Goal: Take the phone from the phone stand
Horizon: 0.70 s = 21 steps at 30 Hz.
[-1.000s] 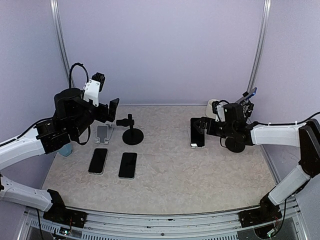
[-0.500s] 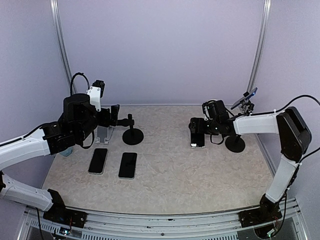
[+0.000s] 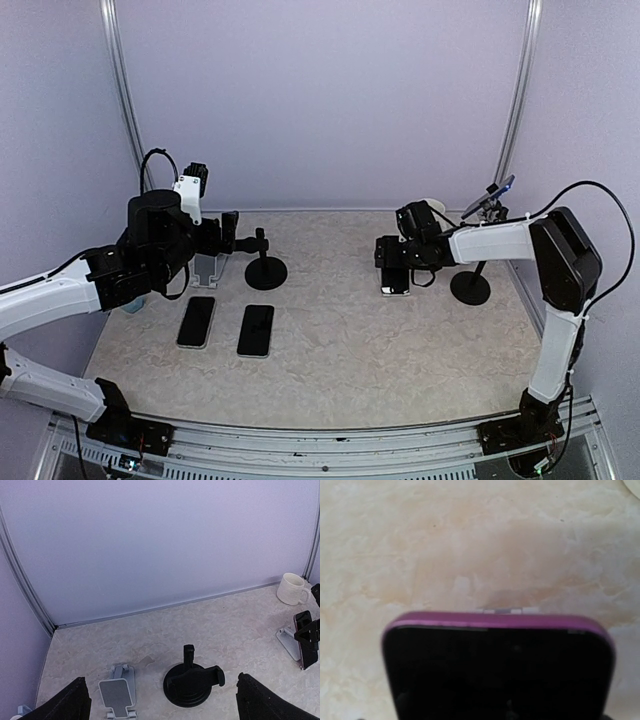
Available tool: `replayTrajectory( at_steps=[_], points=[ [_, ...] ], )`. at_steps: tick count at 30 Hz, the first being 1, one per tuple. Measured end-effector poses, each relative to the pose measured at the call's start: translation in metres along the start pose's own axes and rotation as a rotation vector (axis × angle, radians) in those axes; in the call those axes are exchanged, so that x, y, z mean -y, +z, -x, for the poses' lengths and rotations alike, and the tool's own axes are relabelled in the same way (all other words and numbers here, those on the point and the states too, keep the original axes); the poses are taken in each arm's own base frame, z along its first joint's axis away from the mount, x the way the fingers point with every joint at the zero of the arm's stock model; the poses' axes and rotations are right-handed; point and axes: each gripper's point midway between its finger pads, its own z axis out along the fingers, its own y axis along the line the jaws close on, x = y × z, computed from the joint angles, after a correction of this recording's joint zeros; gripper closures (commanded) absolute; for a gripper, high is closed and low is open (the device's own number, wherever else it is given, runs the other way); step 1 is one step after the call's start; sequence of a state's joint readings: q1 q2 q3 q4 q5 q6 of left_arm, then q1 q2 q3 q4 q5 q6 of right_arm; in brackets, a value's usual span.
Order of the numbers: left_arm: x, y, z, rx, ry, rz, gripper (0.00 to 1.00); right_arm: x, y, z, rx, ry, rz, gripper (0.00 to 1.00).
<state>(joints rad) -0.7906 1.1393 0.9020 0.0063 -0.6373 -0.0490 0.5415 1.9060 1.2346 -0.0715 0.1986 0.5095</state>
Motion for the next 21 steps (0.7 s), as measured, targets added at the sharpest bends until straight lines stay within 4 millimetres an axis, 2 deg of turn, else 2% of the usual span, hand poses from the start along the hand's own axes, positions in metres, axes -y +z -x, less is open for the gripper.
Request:
replayTrajectory(
  at_steps=[9, 13, 17, 21],
  points=[
    [0.0, -0.002, 0.002, 0.005, -0.004, -0.002, 0.01, 0.005, 0.006, -0.008, -0.017, -0.015, -0.062, 0.14],
    [-0.001, -0.003, 0.004, 0.011, -0.008, -0.002, 0.01, 0.007, 0.007, -0.007, -0.015, -0.015, -0.08, 0.14],
    [-0.001, -0.003, 0.004, 0.012, -0.008, -0.003, 0.01, 0.009, 0.01, -0.01, -0.026, -0.01, -0.092, 0.08],
    [-0.002, -0.004, 0.005, 0.015, -0.01, -0.003, 0.01, 0.01, 0.016, -0.015, -0.043, -0.004, -0.104, 0.08]
  ],
)
